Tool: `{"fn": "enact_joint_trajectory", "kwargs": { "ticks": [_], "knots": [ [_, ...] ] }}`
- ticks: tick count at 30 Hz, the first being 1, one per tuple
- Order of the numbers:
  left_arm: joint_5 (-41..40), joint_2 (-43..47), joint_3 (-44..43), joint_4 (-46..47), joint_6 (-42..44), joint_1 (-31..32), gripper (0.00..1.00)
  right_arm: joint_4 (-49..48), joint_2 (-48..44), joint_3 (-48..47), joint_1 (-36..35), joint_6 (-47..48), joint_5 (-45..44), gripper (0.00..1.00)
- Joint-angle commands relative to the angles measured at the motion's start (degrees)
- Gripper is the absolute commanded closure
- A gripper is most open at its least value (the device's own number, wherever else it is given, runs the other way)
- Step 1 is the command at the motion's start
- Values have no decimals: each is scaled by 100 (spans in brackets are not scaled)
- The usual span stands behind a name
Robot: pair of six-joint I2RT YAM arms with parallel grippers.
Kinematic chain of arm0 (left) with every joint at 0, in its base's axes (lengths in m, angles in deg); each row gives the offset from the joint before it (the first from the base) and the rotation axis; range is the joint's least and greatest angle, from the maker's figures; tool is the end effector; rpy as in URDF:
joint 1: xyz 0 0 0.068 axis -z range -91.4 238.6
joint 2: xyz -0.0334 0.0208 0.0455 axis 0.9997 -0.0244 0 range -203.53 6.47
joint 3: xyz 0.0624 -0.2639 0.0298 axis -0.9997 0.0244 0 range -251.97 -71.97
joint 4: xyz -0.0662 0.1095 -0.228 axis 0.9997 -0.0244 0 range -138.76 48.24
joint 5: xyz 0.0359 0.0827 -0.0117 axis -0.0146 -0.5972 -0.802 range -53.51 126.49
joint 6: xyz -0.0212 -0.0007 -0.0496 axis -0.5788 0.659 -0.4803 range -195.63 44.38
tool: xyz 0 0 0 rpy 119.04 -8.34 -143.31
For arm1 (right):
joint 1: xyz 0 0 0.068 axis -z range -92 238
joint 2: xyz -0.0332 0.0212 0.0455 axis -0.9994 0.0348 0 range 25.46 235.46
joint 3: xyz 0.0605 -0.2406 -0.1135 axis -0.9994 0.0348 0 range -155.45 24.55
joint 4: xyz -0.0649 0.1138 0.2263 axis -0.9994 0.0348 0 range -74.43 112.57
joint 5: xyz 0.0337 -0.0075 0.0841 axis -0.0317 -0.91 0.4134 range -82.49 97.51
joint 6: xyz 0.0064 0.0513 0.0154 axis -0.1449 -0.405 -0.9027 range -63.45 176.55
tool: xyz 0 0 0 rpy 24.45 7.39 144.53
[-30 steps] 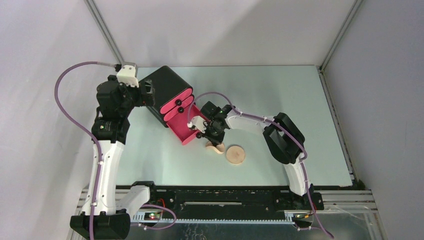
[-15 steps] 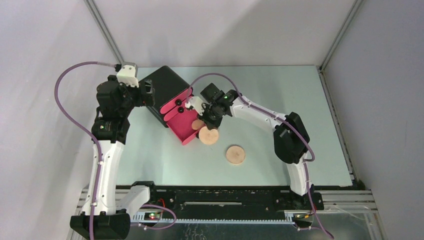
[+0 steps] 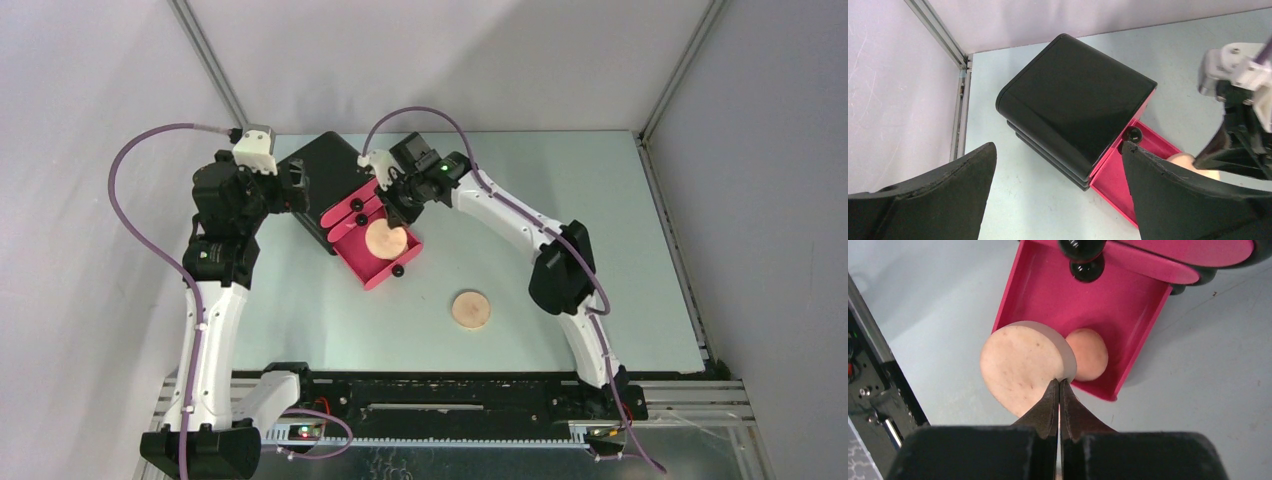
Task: Organize the makeup
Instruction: Place the makeup tool in the drawer.
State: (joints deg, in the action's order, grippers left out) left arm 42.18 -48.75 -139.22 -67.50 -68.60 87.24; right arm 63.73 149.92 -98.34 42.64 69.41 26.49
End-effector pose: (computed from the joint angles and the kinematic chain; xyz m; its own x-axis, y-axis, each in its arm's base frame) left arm 0.2029 0.0013 0.4142 -0.2264 0.1164 -0.9671 0.1010 0.9903 0.0955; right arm 0.3329 0.3537 0.3024 -0.3399 -0.6440 -0.6854 -0.9194 0.3810 0.0980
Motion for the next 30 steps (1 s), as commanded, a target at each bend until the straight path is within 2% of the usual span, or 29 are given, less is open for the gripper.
{"fn": "enact_joint_trajectory", "kwargs": {
  "ticks": [1,15,30],
  "knots": [
    [-26,149,123,184,36,-56,0,-40,463,-549,-52,-616,92,100],
    [11,143,124,175,20,-58,0,-392,1382,-1397,-257,-947,-75,100],
    [-8,135,122,165,31,-74,0,-907,1856,-1431,-281,-955,-334,98]
  ]
}}
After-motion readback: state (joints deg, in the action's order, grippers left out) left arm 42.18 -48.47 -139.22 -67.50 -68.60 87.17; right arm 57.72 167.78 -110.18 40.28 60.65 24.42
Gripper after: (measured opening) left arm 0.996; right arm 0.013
